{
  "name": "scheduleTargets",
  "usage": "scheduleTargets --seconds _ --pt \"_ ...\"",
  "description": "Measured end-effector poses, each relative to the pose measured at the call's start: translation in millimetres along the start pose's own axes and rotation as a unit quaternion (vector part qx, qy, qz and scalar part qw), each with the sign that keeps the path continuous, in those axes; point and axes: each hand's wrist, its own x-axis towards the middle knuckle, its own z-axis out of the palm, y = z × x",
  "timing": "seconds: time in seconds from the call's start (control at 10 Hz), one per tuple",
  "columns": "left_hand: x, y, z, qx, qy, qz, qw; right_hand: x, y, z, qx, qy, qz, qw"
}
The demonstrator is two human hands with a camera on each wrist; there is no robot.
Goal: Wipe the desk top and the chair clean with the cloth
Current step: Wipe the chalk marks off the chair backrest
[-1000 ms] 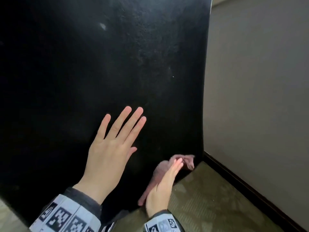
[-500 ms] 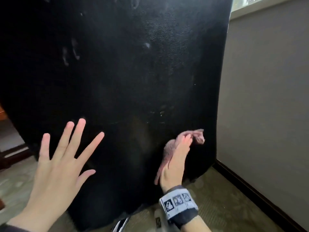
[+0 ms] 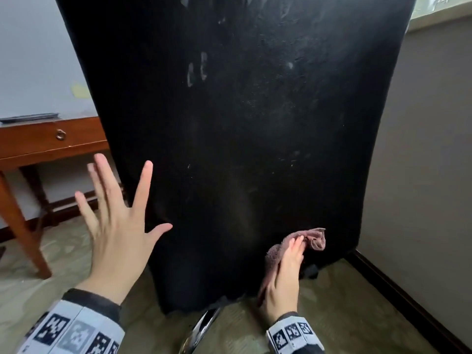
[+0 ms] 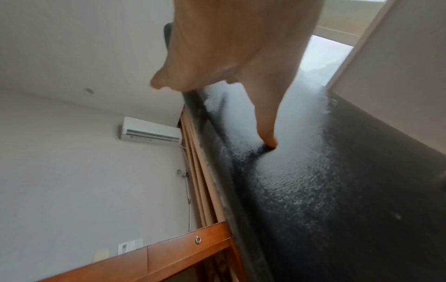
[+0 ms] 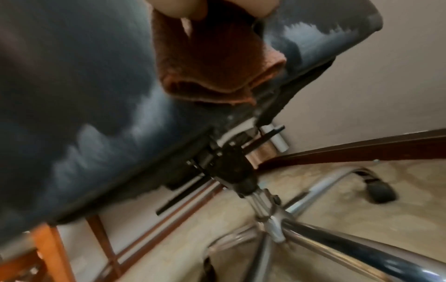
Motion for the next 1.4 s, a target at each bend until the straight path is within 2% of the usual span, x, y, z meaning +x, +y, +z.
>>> scheduleTargets --seconds 0.1,0.2,0.3,0.4,0.5,0.6,0.7,0.8,0.9,1.0,1.1,1.2,1.3,1.4 --pt "-0.4 -0.2 4.1 -0.024 -0.030 -0.013 0.999 23.0 -35.1 8.1 0.019 -0.003 -0.142 0.990" --pt "-5.8 3.5 7.4 -0.090 -0.046 -0.042 0.994 10.2 -21.3 15.2 -0.071 -0.067 -0.311 0.945" --pt "-11.4 4.5 12.9 -0.137 -0.051 -0.069 0.987 -1.8 19.9 14.2 -0.166 -0.160 -0.473 0.850" --pt "-10.5 4.2 12.6 -0.169 -0.059 -0.084 0.980 8.5 18.3 17.7 -0.211 -0.204 -0.574 0.765" --pt "-9.9 -0.1 11.4 -0.192 -0.070 -0.097 0.974 10.6 21.0 33.7 -0.133 -0.250 -0.692 0.664" --pt "-9.3 -6.8 11.6 -0.221 -0.072 -0.103 0.967 13.5 12.7 34.1 0.330 -0.484 -0.411 0.698" --pt "-9.3 -12.7 13.7 -0.219 -0.081 -0.114 0.966 44.3 -3.4 17.0 0.200 -0.462 -0.396 0.768" --pt "-4.8 -14.2 12.2 -0.193 -0.082 -0.117 0.971 105.9 -58.0 -28.0 -0.216 -0.086 -0.711 0.664" --pt "8.3 -12.9 4.1 -0.099 -0.061 -0.067 0.991 166.1 -95.9 -75.2 -0.227 -0.010 -0.567 0.792" --pt "34.9 -2.7 -15.0 -0.047 0.007 0.019 0.999 186.2 -108.9 -93.5 -0.190 0.067 -0.447 0.872" --pt "72.4 9.2 -36.2 -0.011 0.052 0.083 0.995 202.9 -124.8 -90.1 -0.133 0.126 -0.391 0.902" --pt "112.3 9.9 -59.7 0.000 0.071 0.056 0.996 254.2 -174.9 -105.2 -0.063 0.180 -0.329 0.925" --pt "140.6 7.7 -74.4 -0.036 0.076 0.012 0.996 294.2 -243.9 -126.0 -0.002 0.197 -0.317 0.928" --pt "147.4 8.0 -71.8 -0.087 0.087 0.023 0.992 266.2 -269.6 -99.6 -0.103 0.119 -0.489 0.858"
